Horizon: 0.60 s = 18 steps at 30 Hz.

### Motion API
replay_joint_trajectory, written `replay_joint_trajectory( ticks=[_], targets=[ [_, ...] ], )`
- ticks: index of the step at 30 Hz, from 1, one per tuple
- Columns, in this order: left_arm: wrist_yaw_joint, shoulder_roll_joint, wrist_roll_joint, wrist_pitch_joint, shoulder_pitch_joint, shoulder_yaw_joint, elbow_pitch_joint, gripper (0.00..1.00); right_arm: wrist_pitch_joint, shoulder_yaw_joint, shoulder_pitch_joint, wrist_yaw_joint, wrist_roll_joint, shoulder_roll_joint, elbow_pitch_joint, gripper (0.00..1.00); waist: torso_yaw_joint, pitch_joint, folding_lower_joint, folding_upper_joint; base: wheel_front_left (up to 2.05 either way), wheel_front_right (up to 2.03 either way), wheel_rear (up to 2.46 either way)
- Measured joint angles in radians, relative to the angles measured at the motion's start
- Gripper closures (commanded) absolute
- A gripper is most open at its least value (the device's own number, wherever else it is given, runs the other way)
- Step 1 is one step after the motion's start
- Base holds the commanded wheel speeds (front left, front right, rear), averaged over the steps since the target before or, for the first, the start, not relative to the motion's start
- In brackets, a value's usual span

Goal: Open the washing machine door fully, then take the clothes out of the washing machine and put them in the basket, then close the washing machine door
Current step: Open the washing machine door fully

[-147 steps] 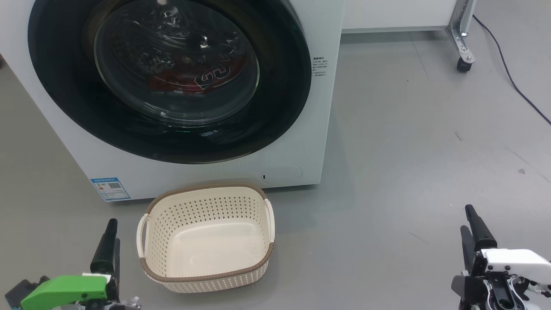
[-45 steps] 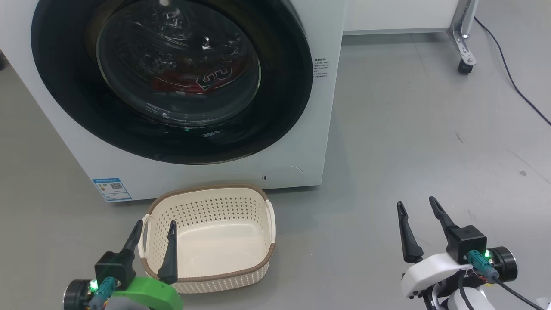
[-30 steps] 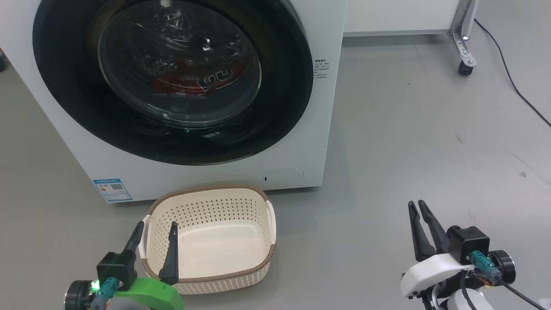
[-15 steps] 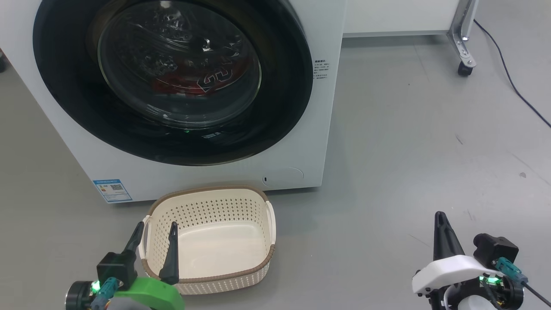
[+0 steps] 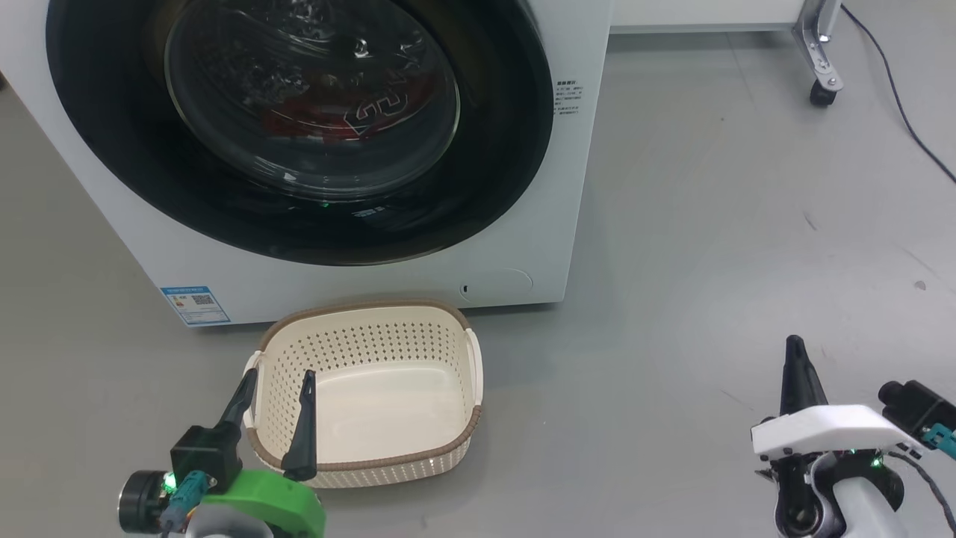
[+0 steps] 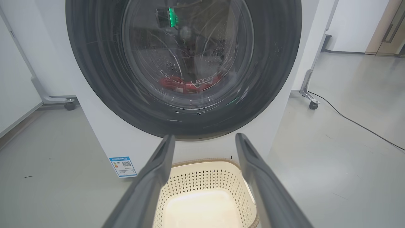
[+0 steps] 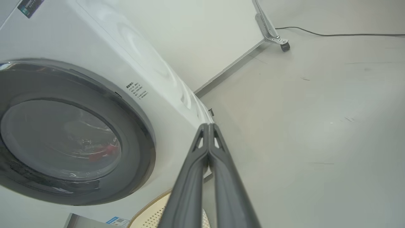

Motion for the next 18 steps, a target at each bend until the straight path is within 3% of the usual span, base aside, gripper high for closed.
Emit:
replay_joint_trajectory(
  ticks=[12, 18],
  targets=[
    [-0.019, -0.005, 0.019, 0.0, -0.059, 0.0, -0.041, 0.0, 0.136, -0.085, -0.186, 0.016, 0.394, -0.001, 0.019, 1.0, 0.032, 0.087, 0.0, 0.0, 0.0, 0.0, 0.0],
    [-0.029, -0.008, 0.026, 0.0, -0.095, -0.003, -0.061, 0.0, 0.227, -0.113, -0.296, 0.022, 0.522, -0.003, 0.02, 1.0, 0.055, 0.139, 0.0, 0.0, 0.0, 0.0, 0.0]
  ],
)
